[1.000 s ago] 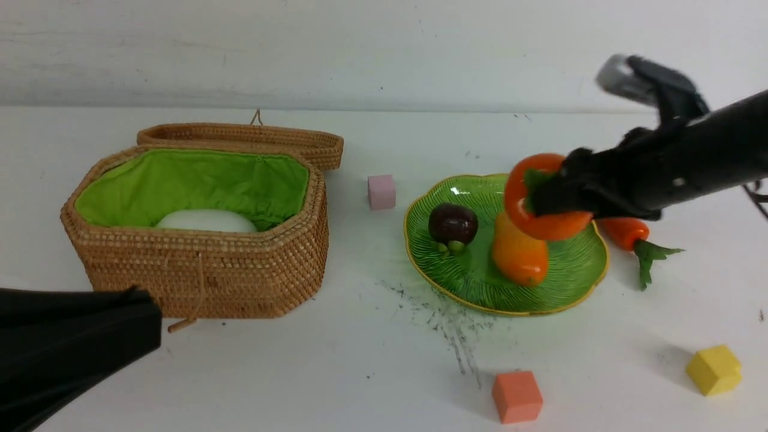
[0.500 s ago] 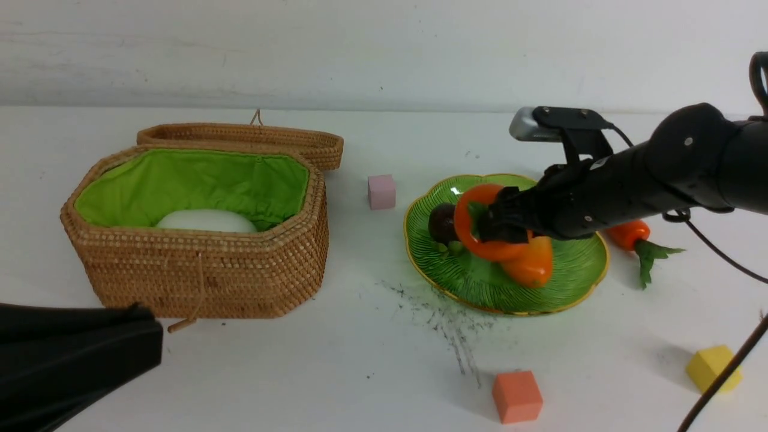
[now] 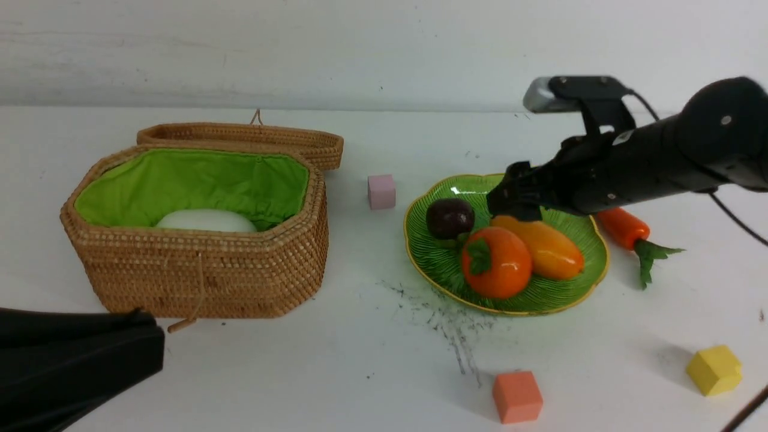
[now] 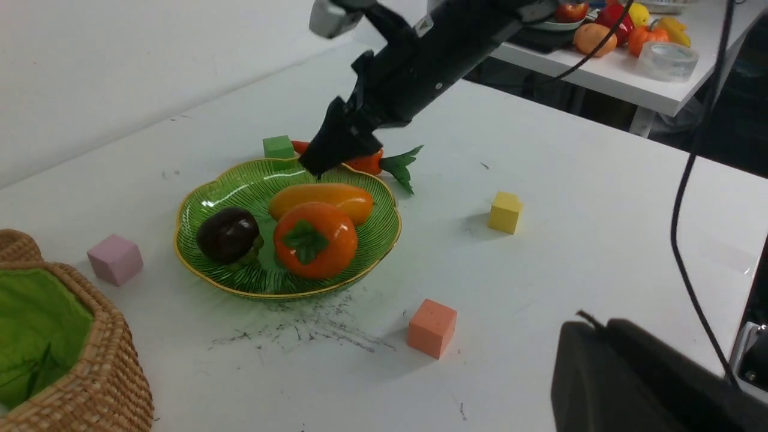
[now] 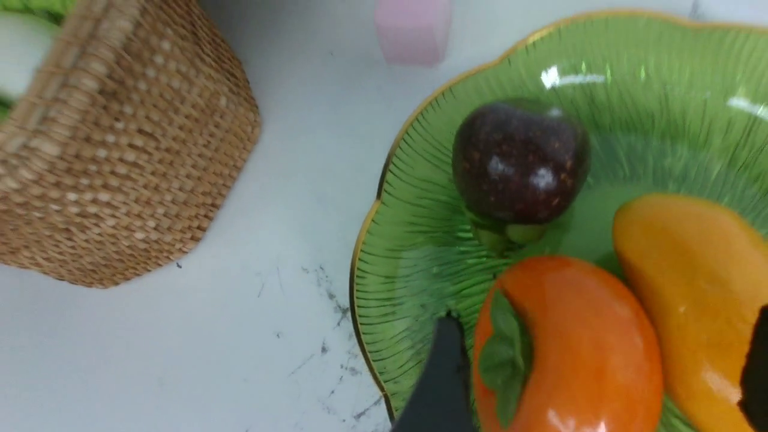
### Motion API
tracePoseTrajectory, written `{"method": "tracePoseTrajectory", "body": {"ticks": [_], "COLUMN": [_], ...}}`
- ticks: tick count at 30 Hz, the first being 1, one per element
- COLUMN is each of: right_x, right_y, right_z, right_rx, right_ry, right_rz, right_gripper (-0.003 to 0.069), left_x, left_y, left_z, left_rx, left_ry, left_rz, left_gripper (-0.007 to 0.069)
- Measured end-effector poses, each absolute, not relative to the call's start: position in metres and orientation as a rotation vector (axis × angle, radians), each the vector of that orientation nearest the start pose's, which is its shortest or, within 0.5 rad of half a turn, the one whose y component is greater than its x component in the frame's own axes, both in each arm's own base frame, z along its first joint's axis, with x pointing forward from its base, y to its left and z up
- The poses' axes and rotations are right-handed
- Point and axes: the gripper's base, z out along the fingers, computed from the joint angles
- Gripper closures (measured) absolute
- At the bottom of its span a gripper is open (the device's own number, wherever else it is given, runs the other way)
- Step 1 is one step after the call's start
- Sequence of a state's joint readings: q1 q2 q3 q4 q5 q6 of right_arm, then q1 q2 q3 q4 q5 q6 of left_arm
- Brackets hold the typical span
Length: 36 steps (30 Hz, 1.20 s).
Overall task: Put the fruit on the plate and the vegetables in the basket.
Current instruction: Use the right arm to grab a carrot and put it into the left basket
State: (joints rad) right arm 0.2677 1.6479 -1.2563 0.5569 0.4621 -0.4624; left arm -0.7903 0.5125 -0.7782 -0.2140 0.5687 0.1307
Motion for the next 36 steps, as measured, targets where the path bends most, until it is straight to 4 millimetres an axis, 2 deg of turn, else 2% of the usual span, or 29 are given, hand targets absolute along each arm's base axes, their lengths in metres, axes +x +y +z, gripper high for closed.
{"method": "tracePoseTrajectory", "body": {"ticks": [1, 3, 5, 6, 10, 13, 16, 19, 22, 24, 26, 28, 36], "right_x": [0.351, 0.342, 0.336, 0.335, 0.338, 0.347, 0.366, 0.380, 0.403, 0.409, 0.426, 0.437, 0.465], "right_y": [0.117, 0.105, 0.087, 0.076, 0.041, 0.026, 0.012, 0.011, 0.009, 0.007, 0.003, 0.000, -0.004], "right_z": [0.297, 0.318, 0.335, 0.344, 0.351, 0.349, 0.333, 0.319, 0.298, 0.292, 0.278, 0.267, 0.231], "right_rx": [-0.378, -0.346, -0.312, -0.291, -0.217, -0.168, -0.114, -0.082, -0.046, -0.038, -0.022, -0.017, -0.032], "right_ry": [2.243, 2.216, 2.229, 2.252, 2.416, 2.502, 2.606, 2.640, 2.657, 2.662, 2.676, 2.681, 2.708], "right_rz": [0.430, 0.422, 0.395, 0.368, 0.284, 0.229, 0.152, 0.140, 0.139, 0.139, 0.133, 0.122, 0.074], "right_gripper": [0.0099, 0.0187, 0.0296, 0.0376, 0.0536, 0.0574, 0.0554, 0.0493, 0.0354, 0.0314, 0.0229, 0.0190, 0.0169], "left_x": [0.055, 0.055, 0.056, 0.058, 0.067, 0.073, 0.081, 0.083, 0.083, 0.083, 0.083, 0.084, 0.084], "left_y": [-0.071, -0.071, -0.071, -0.073, -0.081, -0.087, -0.094, -0.096, -0.095, -0.094, -0.094, -0.094, -0.094], "left_z": [0.384, 0.384, 0.385, 0.386, 0.383, 0.380, 0.380, 0.389, 0.402, 0.404, 0.406, 0.406, 0.403], "left_rx": [0.740, 0.727, 0.698, 0.678, 0.650, 0.654, 0.660, 0.658, 0.652, 0.650, 0.652, 0.654, 0.668], "left_ry": [1.674, 1.677, 1.681, 1.686, 1.732, 1.756, 1.783, 1.766, 1.717, 1.708, 1.697, 1.697, 1.720], "left_rz": [-0.703, -0.714, -0.735, -0.749, -0.765, -0.754, -0.743, -0.742, -0.729, -0.727, -0.716, -0.712, -0.700], "left_gripper": [0.0610, 0.0609, 0.0610, 0.0610, 0.0610, 0.0610, 0.0610, 0.0610, 0.0608, 0.0608, 0.0608, 0.0606, 0.0607]}}
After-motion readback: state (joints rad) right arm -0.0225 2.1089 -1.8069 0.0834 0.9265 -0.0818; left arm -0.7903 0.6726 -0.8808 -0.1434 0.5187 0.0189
